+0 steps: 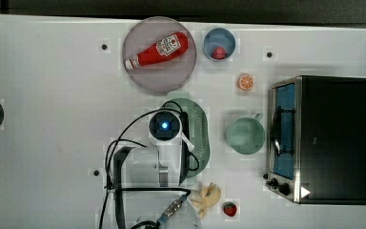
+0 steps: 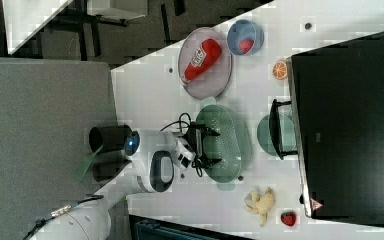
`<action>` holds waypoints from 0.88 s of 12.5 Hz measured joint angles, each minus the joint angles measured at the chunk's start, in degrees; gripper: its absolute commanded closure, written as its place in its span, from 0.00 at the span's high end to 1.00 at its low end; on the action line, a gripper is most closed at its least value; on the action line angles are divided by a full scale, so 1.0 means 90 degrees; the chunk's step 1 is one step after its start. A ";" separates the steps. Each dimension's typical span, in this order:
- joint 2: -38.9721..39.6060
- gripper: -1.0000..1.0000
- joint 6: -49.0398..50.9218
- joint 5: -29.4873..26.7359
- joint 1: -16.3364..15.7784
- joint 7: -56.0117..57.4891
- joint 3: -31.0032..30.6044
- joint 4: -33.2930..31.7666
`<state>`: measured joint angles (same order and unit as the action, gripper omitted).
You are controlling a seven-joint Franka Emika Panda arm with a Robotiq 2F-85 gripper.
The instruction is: Drag strainer right to left.
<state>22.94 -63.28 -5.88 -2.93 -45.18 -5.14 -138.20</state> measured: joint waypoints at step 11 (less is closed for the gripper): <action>0.0149 1.00 0.0124 -0.0446 -0.1430 -0.1358 -0.0407 0.0522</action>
<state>24.28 -62.16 -9.90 -15.79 -57.41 -8.81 -133.50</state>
